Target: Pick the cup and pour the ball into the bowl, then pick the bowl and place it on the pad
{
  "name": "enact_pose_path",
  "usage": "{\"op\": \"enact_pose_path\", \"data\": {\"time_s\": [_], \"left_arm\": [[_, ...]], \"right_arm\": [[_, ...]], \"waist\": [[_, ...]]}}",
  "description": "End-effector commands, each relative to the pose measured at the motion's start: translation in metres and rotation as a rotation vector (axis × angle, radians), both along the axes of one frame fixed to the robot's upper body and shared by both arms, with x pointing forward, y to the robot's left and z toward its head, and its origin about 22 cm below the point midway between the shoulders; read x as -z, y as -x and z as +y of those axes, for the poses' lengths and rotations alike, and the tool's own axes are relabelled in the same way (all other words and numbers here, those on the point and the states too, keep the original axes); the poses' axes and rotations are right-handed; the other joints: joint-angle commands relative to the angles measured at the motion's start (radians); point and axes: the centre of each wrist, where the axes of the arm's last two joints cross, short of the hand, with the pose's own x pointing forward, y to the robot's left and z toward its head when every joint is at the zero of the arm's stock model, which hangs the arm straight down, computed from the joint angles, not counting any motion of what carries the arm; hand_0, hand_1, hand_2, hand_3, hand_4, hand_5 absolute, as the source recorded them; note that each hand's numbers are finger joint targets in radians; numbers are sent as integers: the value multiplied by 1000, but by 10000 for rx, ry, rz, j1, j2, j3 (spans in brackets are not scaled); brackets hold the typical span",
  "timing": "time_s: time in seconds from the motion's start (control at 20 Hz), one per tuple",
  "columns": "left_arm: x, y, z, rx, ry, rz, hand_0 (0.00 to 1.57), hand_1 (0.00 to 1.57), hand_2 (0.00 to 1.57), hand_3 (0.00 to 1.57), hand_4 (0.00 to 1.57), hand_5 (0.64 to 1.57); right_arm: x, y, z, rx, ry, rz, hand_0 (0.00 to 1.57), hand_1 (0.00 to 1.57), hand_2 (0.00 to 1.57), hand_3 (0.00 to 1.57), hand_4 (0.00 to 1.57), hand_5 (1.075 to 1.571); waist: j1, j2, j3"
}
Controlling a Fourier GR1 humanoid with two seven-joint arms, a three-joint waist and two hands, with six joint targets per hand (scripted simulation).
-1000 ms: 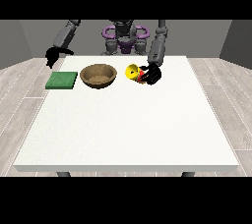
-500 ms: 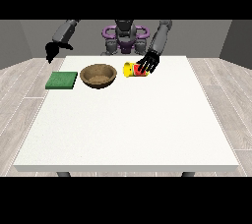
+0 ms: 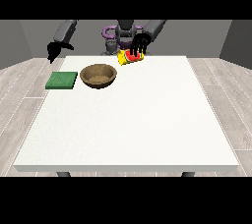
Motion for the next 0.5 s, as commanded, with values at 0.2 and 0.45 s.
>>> {"op": "enact_pose_path", "data": {"time_s": [0.2, 0.45], "left_arm": [[-23, 13, -60, 417, -1867, 159, 272, 272, 1571, 1426, 859, 1522], [-66, 12, -87, 1037, -3325, -780, 0, 0, 1571, 1569, 576, 1521]], "right_arm": [[17, 22, -8, 172, -124, 19, 0, 0, 204, 337, 405, 1537], [10, 23, -26, 502, -219, -216, 0, 0, 263, 320, 395, 1536]], "waist": [[172, -75, -21], [721, 255, -14]]}}
